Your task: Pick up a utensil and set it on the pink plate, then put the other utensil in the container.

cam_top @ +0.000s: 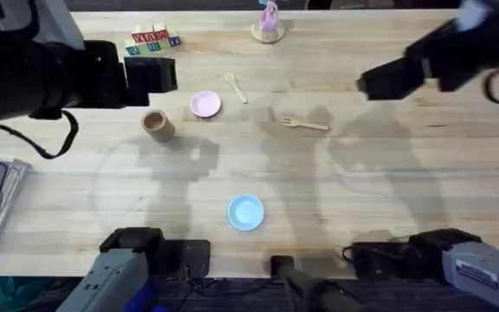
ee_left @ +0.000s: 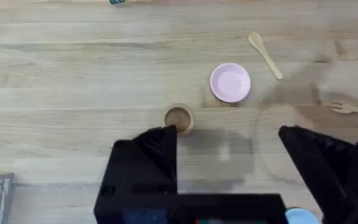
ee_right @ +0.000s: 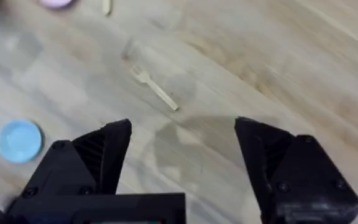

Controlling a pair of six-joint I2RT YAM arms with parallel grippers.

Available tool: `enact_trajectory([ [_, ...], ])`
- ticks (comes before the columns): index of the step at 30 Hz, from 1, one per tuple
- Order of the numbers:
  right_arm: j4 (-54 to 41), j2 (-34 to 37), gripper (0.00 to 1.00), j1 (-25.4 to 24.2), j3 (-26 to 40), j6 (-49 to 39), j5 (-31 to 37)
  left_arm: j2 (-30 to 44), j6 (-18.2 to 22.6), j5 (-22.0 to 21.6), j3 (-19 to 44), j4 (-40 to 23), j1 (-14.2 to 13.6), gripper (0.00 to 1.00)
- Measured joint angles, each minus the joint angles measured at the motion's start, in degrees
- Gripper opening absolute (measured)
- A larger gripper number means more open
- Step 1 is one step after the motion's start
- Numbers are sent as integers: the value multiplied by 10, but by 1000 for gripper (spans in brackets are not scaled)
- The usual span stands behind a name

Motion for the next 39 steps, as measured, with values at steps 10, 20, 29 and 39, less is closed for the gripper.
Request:
enact_trajectory([
  [10, 4, 119, 995, 77, 8, -130, 0, 0, 0, 0, 0, -13, 59, 992],
  [20, 20, 198, 996, 77, 9, -213, 0, 0, 0, 0, 0, -17, 85, 993],
  [29, 27, 253, 996, 80, 9, -240, 0, 0, 0, 0, 0, -15, 85, 993],
  [39, 46, 324, 996, 104, 9, -286, 0, 0, 0, 0, 0, -15, 85, 993],
])
